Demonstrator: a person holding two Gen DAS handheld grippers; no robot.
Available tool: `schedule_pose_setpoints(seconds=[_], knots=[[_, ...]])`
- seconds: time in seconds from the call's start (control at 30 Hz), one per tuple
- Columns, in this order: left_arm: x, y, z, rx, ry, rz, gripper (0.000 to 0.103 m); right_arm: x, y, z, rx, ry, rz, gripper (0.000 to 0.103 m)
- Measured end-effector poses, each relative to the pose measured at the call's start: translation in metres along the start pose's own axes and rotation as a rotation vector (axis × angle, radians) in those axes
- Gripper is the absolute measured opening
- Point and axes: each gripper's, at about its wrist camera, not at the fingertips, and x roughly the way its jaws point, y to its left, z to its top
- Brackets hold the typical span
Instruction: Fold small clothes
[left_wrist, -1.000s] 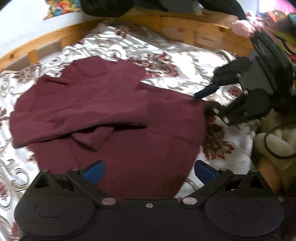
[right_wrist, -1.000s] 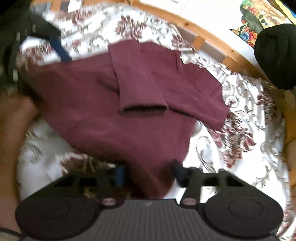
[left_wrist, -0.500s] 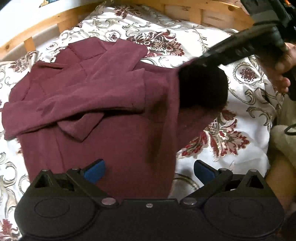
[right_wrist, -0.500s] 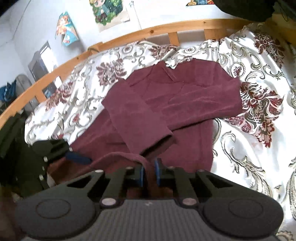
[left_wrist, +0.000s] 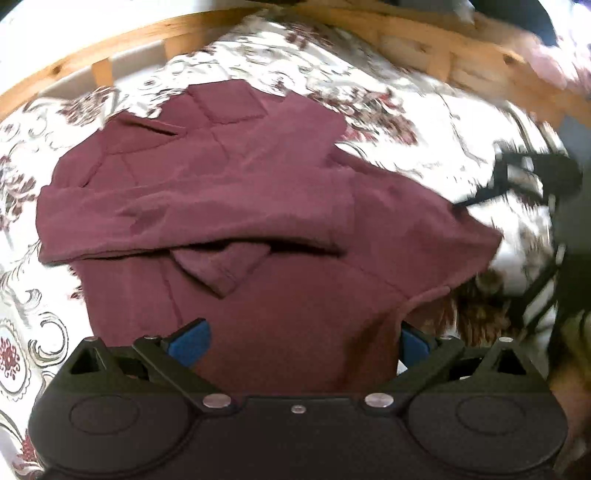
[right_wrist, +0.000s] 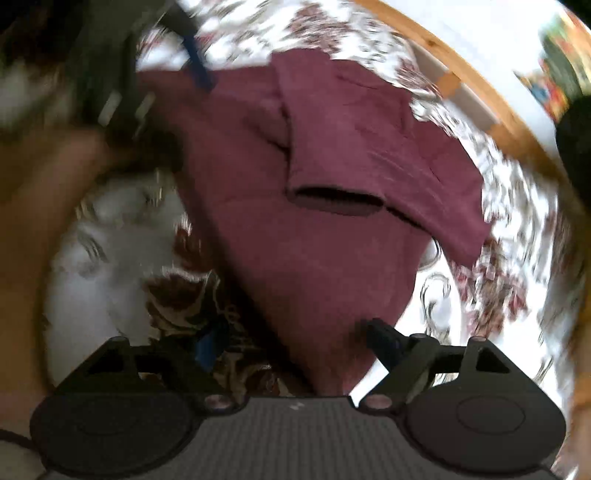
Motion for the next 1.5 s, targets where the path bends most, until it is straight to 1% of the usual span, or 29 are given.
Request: schedule_pose_setpoints(seconds=[0.03,0.07,0.1,0.13,0.17,0.23,0.3,0.43,0.5,0.53,0.6,0.67,0.7,0.73,0.77,0.83,0.87,0.93,0.97,1.0,1.07,1.1,1.13,1.2,1.27,1.3,1.33,1.43,1.5], knots=[[-0.002,0.005,0.002,-0.024,-0.008,-0.005,0.101,0.001,0.004,0.001,-0.023,-0.006,-0.012,0.084],[-0.004,0.009,0.004,-0.047,-0.016,-0.009,0.101,0.0,0.005,0.003,-0.035,-0.018,-0.019,0.079],[-0.006,0.013,0.005,-0.064,-0.024,-0.011,0.101,-0.003,0.004,0.004,-0.032,-0.032,-0.026,0.056],[-0.008,0.016,0.005,-0.078,-0.031,-0.014,0.101,-0.005,0.001,0.005,-0.012,-0.04,-0.036,0.027],[-0.01,0.017,0.006,-0.085,-0.037,-0.021,0.101,-0.007,-0.003,0.005,0.01,-0.047,-0.042,0.021],[-0.012,0.018,0.005,-0.081,-0.043,-0.03,0.101,-0.011,-0.013,0.005,0.084,-0.074,-0.026,0.017],[-0.013,0.016,0.004,-0.064,-0.046,-0.039,0.101,-0.016,-0.029,0.006,0.198,-0.107,0.039,0.013],[-0.018,0.006,0.002,-0.017,-0.066,-0.079,0.102,-0.023,-0.081,0.013,0.465,-0.189,0.19,0.012],[-0.017,-0.003,0.002,0.013,-0.062,-0.09,0.102,-0.02,-0.106,0.017,0.571,-0.225,0.255,0.011],[-0.016,-0.009,0.002,0.034,-0.054,-0.081,0.102,-0.02,-0.115,0.019,0.614,-0.242,0.284,0.011],[-0.009,-0.021,0.003,0.088,-0.039,-0.038,0.102,-0.015,-0.134,0.023,0.683,-0.278,0.334,0.011],[0.0,-0.033,0.002,0.145,-0.019,0.044,0.101,-0.011,-0.143,0.026,0.716,-0.305,0.354,0.01],[0.005,-0.037,0.001,0.163,-0.011,0.092,0.1,-0.01,-0.145,0.026,0.726,-0.316,0.355,0.01],[0.01,-0.039,0.001,0.172,0.0,0.134,0.094,-0.009,-0.145,0.025,0.733,-0.325,0.357,0.01],[0.013,-0.038,0.001,0.167,0.012,0.155,0.088,-0.009,-0.146,0.023,0.743,-0.334,0.36,0.01],[0.014,-0.031,0.001,0.126,0.028,0.165,0.085,-0.009,-0.145,0.016,0.756,-0.348,0.355,0.01],[0.012,-0.026,0.001,0.105,0.031,0.174,0.08,-0.011,-0.143,0.012,0.76,-0.351,0.344,0.01],[0.005,-0.019,-0.001,0.093,0.022,0.213,0.072,-0.012,-0.144,0.005,0.782,-0.364,0.321,0.008],[0.001,-0.016,-0.003,0.094,0.016,0.249,0.068,-0.014,-0.144,0.001,0.798,-0.373,0.314,0.008],[-0.005,-0.014,-0.006,0.097,0.01,0.292,0.066,-0.017,-0.146,-0.003,0.815,-0.385,0.307,0.007],[-0.017,-0.006,-0.016,0.102,-0.003,0.364,0.059,-0.022,-0.148,-0.009,0.837,-0.406,0.292,0.007],[-0.022,-0.002,-0.021,0.098,-0.013,0.378,0.058,-0.026,-0.149,-0.012,0.844,-0.417,0.289,0.007],[-0.029,0.002,-0.026,0.082,-0.029,0.384,0.055,-0.029,-0.149,-0.012,0.849,-0.424,0.287,0.007],[-0.039,0.006,-0.031,0.043,-0.05,0.381,0.046,-0.032,-0.149,-0.013,0.849,-0.43,0.274,0.007],[-0.048,0.006,-0.034,0.004,-0.089,0.364,0.032,-0.033,-0.147,-0.012,0.852,-0.428,0.262,0.007],[-0.051,0.004,-0.034,-0.002,-0.109,0.358,0.029,-0.033,-0.146,-0.013,0.86,-0.425,0.258,0.007],[-0.054,0.002,-0.034,-0.001,-0.125,0.362,0.024,-0.034,-0.144,-0.013,0.866,-0.424,0.252,0.006],[-0.06,0.0,-0.033,-0.007,-0.164,0.368,0.017,-0.043,-0.136,-0.015,0.861,-0.424,0.229,0.005],[-0.066,0.002,-0.033,-0.031,-0.182,0.361,0.016,-0.052,-0.129,-0.019,0.862,-0.433,0.21,0.005]])
